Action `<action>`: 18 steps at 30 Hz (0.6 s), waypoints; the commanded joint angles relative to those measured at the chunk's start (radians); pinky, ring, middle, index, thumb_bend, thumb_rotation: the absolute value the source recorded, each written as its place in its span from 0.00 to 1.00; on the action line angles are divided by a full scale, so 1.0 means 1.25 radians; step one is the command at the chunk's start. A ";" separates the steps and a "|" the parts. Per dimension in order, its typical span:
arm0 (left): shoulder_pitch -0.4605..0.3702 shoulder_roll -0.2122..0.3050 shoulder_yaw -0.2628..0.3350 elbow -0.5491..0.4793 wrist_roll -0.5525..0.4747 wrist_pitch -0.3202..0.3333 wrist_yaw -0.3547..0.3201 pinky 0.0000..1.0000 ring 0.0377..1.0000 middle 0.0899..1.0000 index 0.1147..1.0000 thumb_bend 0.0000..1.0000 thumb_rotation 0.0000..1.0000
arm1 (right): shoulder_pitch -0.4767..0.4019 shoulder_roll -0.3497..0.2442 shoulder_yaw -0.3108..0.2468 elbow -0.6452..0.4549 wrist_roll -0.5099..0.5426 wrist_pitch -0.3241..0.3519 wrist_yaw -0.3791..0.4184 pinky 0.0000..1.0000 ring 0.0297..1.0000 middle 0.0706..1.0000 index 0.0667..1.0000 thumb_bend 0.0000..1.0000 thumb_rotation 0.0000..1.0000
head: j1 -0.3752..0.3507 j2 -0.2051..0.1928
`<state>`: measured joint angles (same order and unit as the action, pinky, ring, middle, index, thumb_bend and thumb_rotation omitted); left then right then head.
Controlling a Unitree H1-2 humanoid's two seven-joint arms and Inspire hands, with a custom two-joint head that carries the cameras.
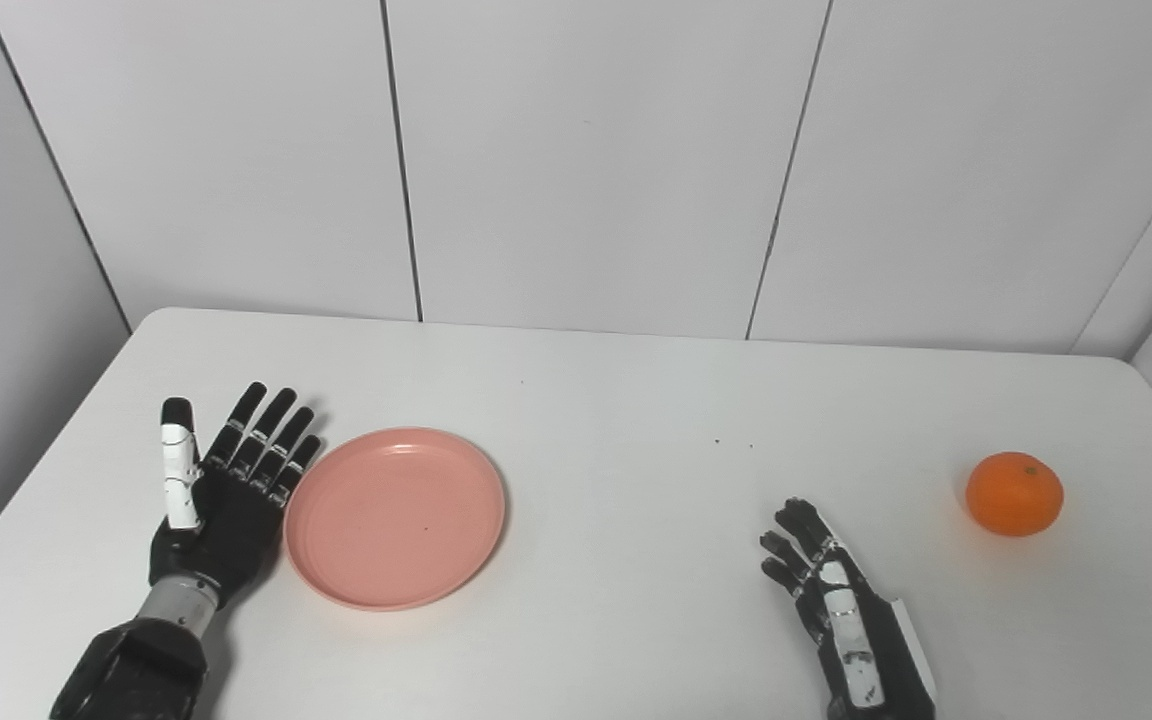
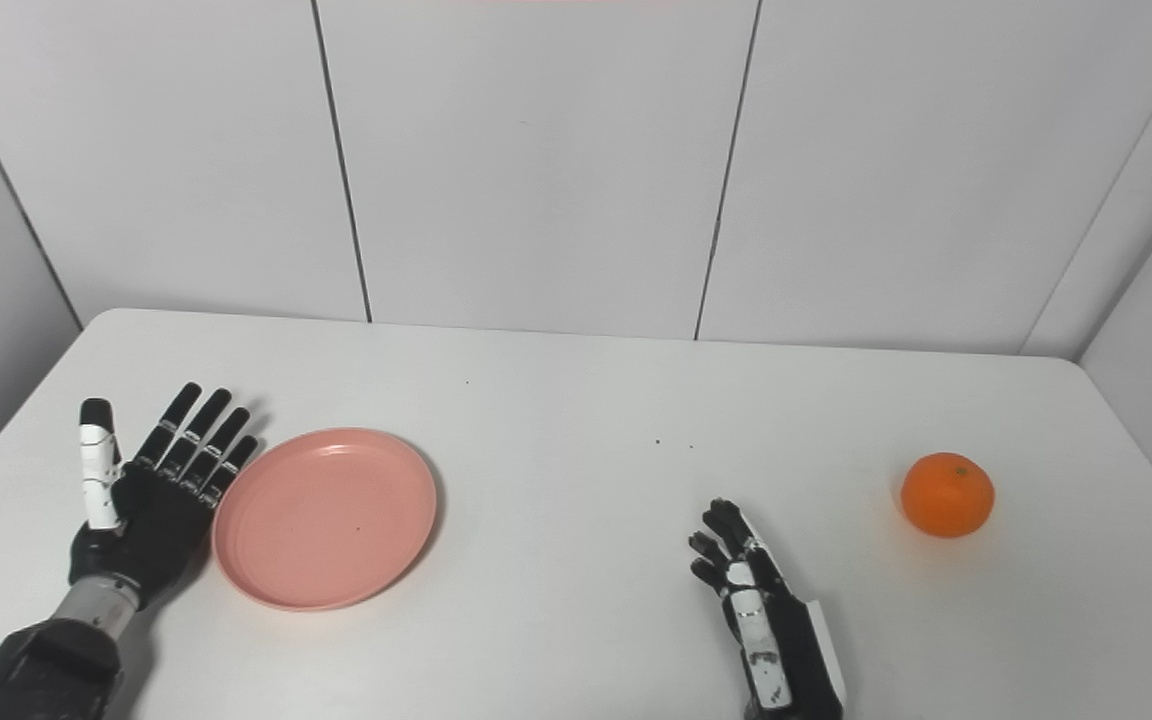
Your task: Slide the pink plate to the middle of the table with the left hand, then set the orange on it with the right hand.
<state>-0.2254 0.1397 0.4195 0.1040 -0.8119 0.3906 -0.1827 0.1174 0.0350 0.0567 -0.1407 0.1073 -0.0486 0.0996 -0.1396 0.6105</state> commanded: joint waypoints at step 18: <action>0.043 -0.072 -0.041 -0.080 -0.007 0.016 0.084 1.00 0.93 0.89 0.88 0.84 0.66 | 0.012 0.030 0.011 0.050 -0.003 0.015 -0.008 0.87 0.87 0.91 0.88 0.87 0.87 | -0.025 -0.005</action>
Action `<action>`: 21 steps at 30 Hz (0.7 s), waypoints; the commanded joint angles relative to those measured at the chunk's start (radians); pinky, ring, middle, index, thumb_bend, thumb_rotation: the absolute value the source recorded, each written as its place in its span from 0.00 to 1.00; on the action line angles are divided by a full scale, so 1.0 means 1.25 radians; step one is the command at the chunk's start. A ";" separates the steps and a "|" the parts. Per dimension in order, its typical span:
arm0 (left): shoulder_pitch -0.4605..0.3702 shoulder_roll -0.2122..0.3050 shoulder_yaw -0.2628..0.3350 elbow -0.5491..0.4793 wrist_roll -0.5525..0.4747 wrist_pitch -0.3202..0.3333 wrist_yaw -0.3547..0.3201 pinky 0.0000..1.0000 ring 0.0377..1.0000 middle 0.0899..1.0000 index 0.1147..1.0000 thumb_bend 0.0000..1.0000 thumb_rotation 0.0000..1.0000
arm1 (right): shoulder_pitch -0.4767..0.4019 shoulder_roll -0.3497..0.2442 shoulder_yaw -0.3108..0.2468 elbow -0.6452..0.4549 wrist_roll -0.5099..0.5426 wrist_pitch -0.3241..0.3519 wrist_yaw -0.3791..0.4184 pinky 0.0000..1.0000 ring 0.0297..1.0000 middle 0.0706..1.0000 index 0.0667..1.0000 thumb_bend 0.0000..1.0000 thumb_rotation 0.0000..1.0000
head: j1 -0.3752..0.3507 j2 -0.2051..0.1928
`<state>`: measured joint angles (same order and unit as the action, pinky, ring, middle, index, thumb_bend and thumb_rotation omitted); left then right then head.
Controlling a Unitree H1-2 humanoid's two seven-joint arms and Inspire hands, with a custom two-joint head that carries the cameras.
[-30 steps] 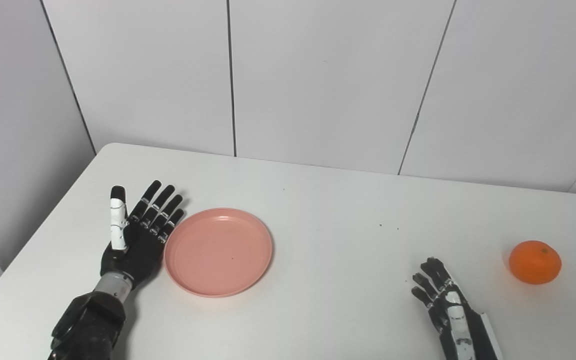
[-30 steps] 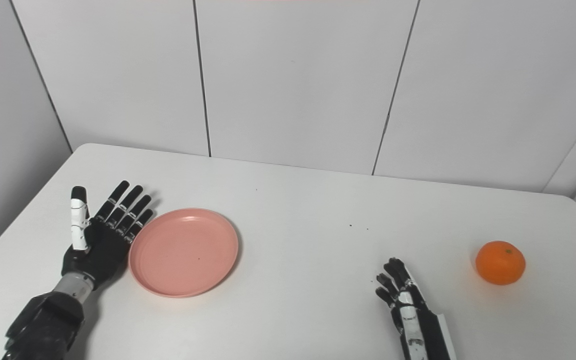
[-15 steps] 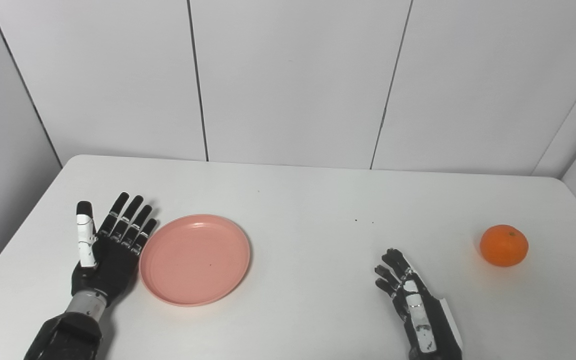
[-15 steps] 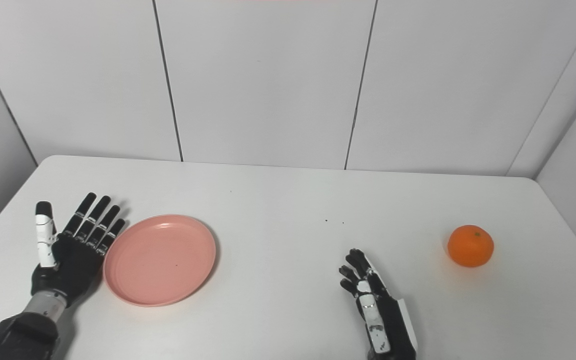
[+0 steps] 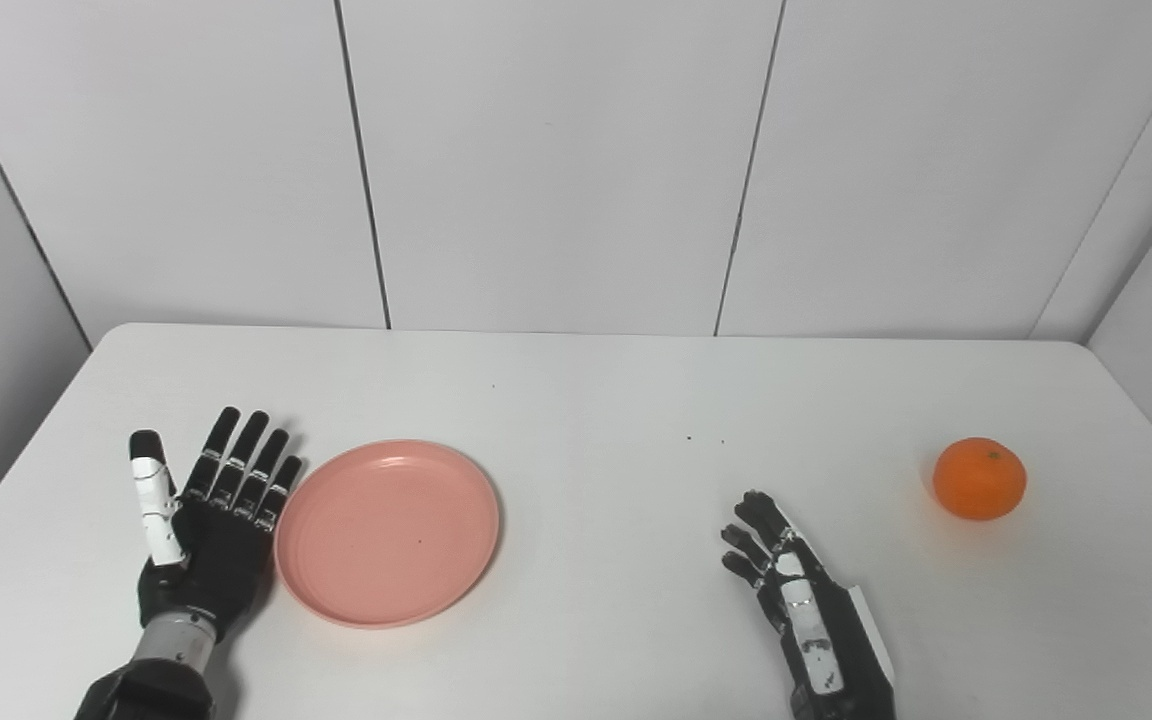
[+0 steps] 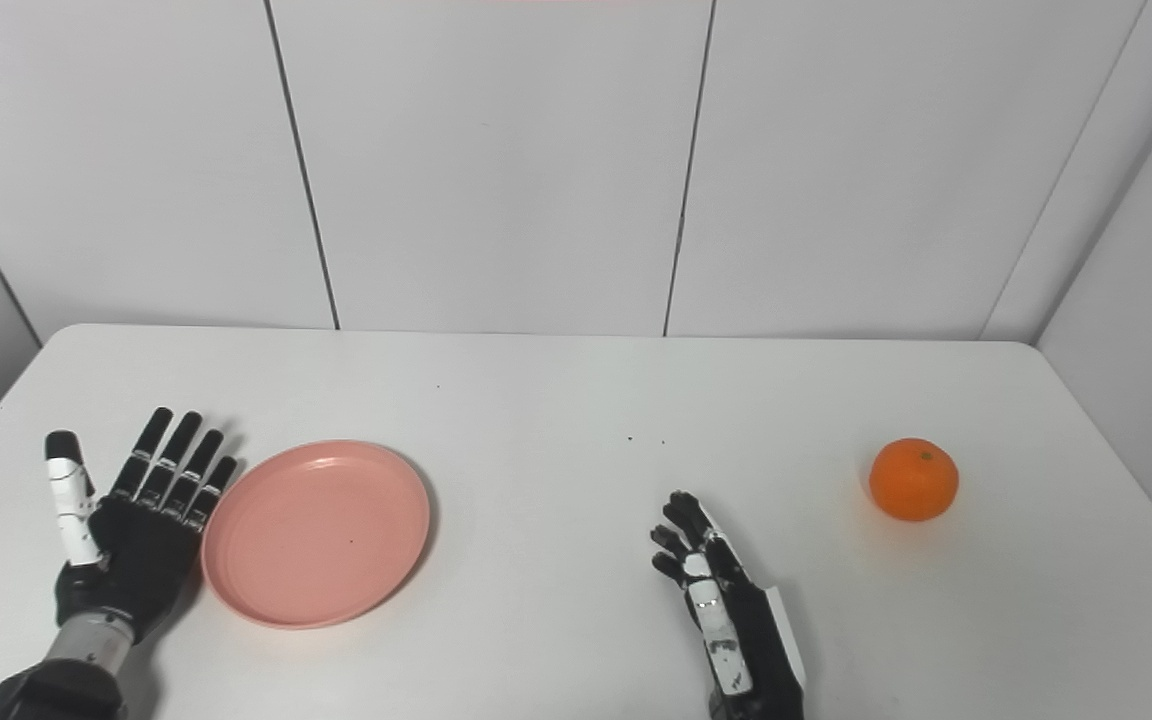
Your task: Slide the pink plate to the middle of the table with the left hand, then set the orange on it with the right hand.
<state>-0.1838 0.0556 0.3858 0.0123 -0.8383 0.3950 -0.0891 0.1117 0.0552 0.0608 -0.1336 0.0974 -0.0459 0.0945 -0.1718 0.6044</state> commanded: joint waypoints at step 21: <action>0.016 -0.066 -0.070 -0.049 0.048 -0.001 0.045 1.00 0.94 0.87 0.88 0.80 0.67 | 0.015 0.019 0.013 0.034 0.000 0.024 -0.006 0.86 0.87 0.90 0.88 0.88 0.87 | 0.005 0.010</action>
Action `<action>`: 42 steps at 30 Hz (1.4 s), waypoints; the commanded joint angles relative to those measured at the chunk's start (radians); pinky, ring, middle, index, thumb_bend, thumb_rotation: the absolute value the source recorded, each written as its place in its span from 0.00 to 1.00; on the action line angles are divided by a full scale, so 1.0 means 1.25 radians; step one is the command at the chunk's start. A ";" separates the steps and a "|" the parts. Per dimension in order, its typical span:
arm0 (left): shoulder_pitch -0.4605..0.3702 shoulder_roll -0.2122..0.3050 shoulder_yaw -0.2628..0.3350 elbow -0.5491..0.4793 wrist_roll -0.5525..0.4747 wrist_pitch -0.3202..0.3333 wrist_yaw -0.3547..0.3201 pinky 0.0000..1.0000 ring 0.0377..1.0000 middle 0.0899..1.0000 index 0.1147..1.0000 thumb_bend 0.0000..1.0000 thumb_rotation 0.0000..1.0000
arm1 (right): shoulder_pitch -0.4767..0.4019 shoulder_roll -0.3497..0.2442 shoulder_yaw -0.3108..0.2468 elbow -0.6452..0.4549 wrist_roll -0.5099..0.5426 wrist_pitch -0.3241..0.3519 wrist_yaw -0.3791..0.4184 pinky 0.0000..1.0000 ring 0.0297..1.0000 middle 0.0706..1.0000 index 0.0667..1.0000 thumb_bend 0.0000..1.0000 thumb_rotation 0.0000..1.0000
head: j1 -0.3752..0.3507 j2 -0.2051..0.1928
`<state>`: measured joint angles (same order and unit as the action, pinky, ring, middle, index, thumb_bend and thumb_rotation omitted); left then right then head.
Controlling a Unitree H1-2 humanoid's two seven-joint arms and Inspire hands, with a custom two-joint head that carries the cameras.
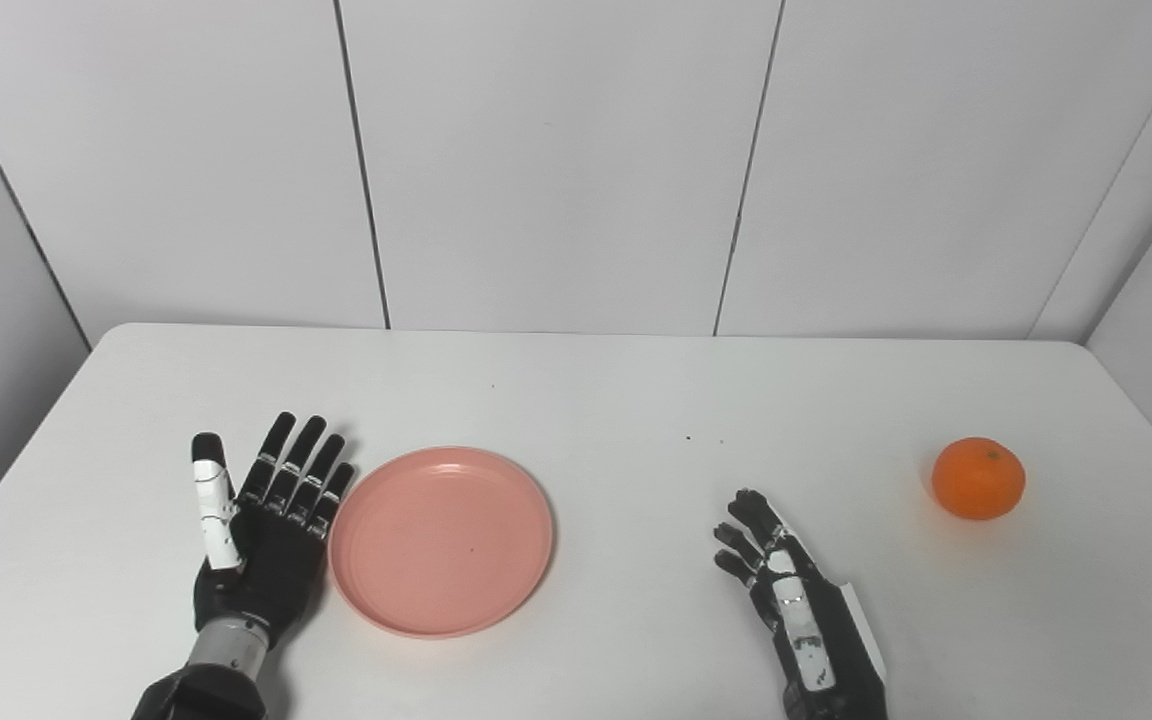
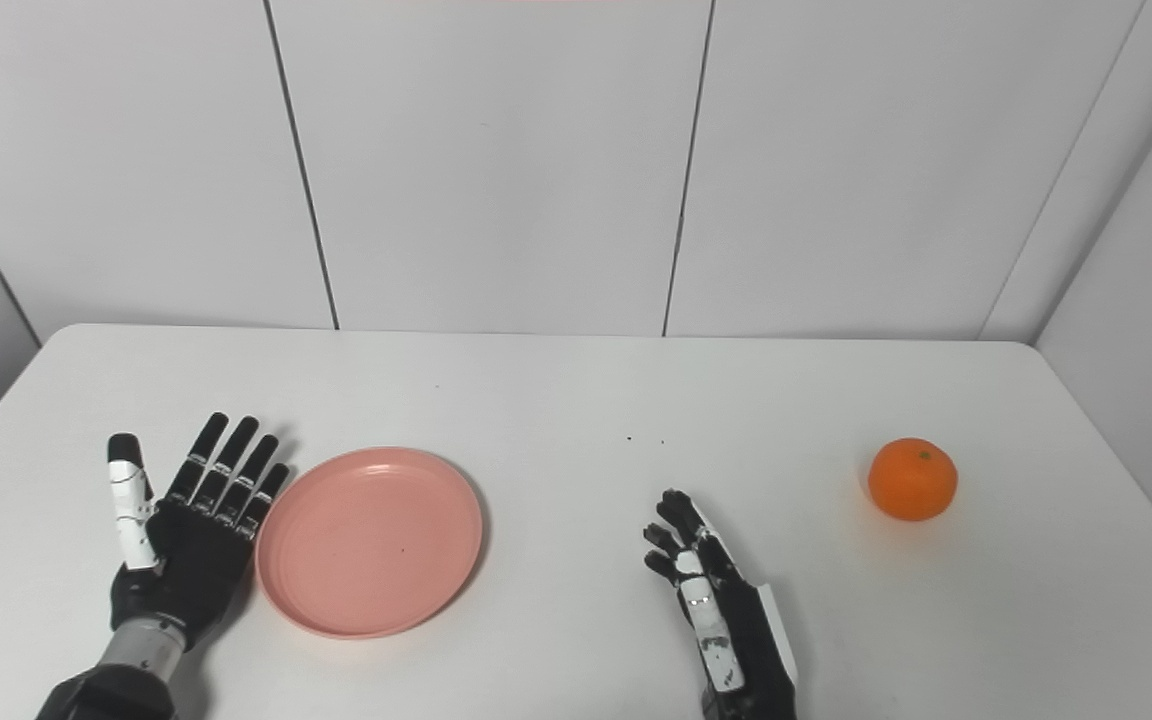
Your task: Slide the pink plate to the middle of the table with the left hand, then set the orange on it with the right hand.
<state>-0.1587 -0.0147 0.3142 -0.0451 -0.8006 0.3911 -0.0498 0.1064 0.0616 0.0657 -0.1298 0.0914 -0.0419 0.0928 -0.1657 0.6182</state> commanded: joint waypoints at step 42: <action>0.033 -0.098 -0.087 -0.038 0.047 0.015 0.045 1.00 0.91 0.84 0.85 0.78 0.65 | -0.008 0.029 0.040 0.060 -0.023 0.007 -0.023 0.88 0.87 0.92 0.89 0.86 0.89 | -0.111 0.013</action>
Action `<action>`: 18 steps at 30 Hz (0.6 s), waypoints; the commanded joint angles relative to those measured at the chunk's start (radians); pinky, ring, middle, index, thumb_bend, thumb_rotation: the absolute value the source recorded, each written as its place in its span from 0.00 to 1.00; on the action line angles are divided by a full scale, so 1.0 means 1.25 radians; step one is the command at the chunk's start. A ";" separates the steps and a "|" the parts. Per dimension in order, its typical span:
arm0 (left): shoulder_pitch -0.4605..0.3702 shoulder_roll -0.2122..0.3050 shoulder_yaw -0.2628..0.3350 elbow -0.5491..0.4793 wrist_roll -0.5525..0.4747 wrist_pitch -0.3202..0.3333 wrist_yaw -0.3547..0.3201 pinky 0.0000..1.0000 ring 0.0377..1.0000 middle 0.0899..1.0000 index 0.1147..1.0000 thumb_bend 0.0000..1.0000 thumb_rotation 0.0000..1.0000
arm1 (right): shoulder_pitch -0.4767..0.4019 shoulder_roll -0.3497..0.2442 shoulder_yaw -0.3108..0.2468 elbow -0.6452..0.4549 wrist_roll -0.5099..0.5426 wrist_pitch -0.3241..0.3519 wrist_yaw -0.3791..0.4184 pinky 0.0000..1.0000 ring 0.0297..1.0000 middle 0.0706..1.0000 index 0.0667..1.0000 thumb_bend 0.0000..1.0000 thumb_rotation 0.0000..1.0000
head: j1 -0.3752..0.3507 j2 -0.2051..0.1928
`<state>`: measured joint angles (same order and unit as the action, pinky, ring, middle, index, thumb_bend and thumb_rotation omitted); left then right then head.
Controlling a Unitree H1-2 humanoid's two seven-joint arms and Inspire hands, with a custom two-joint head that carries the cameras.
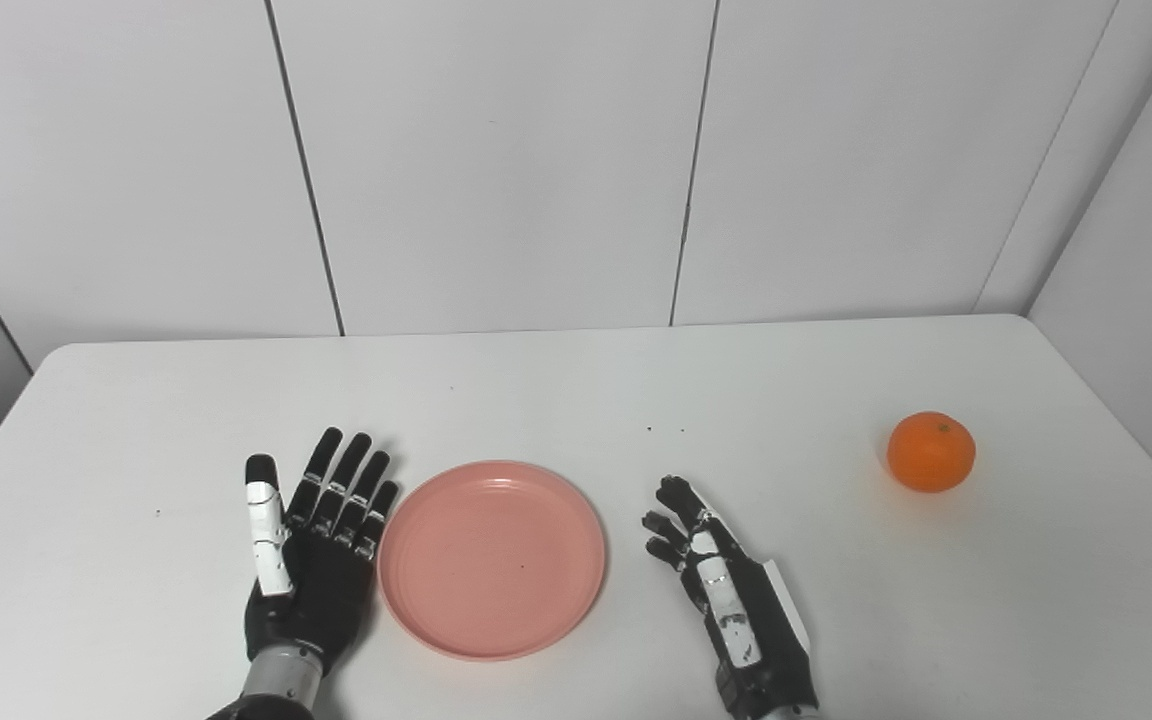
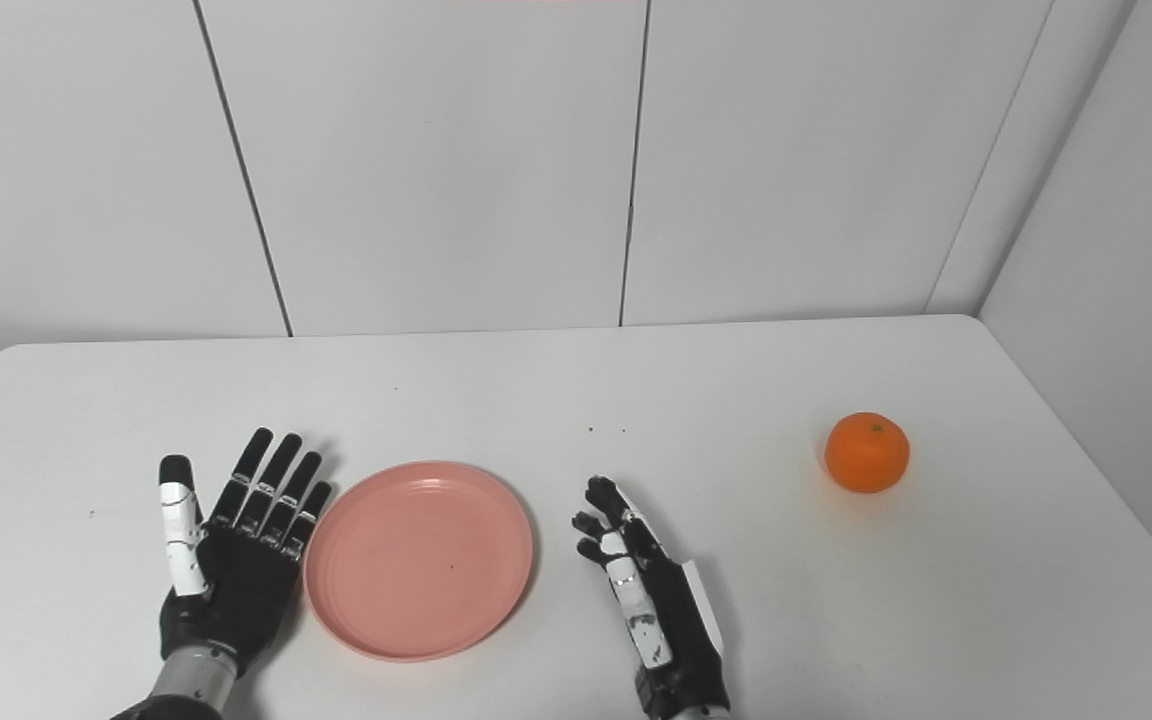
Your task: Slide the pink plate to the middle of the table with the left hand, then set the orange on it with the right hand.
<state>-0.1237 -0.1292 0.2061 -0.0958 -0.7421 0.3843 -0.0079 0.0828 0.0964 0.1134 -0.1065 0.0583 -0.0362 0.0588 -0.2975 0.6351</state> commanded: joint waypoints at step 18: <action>0.006 -0.002 0.012 0.012 -0.021 0.028 0.012 1.00 0.91 0.84 0.84 0.78 0.65 | 0.006 0.016 0.007 0.044 0.002 -0.002 0.000 0.84 0.87 0.91 0.89 0.83 0.86 | -0.033 0.001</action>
<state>-0.1239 -0.1278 0.2213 -0.0942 -0.7701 0.3948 -0.0095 0.0637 0.1140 0.1225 -0.0868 0.0526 -0.0371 0.0564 -0.3482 0.6366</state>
